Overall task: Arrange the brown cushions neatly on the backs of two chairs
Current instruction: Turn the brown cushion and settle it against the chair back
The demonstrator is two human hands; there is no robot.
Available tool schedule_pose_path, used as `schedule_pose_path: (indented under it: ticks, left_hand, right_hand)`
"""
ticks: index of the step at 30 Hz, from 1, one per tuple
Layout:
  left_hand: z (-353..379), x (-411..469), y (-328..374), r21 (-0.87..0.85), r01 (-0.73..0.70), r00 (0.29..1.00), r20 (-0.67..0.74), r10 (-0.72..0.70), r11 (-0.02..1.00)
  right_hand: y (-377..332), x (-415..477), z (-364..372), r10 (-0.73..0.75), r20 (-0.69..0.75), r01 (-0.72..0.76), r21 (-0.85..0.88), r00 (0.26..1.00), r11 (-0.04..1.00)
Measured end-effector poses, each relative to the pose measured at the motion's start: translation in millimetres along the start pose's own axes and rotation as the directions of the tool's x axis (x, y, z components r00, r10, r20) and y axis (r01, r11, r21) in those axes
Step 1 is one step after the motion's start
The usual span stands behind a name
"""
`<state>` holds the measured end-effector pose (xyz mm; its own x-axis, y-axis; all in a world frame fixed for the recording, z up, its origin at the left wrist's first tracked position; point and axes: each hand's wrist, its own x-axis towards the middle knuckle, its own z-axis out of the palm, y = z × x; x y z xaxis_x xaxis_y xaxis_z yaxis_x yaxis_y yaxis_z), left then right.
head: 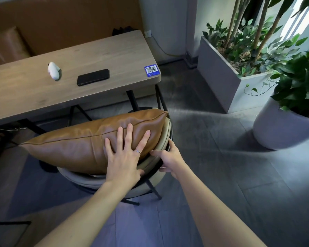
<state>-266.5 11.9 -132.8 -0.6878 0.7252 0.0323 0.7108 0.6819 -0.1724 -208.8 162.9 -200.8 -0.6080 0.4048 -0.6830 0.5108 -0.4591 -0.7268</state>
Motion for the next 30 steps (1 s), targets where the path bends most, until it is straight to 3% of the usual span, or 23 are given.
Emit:
schedule_pose_path:
  ticks: [14,30]
  left_hand:
    - [-8.5,-3.6,2.9,0.055,0.006,1.000,0.008,-0.006,0.998]
    - [-1.5,-2.6,3.1,0.075,-0.016,0.999,-0.033,0.019,0.997]
  right_hand:
    - [16.1,-6.5,9.8,-0.123,-0.003,0.123,0.031,0.992,0.992]
    - [8.4,-7.9,2.2,-0.022,0.009,0.021,0.095,1.000,0.995]
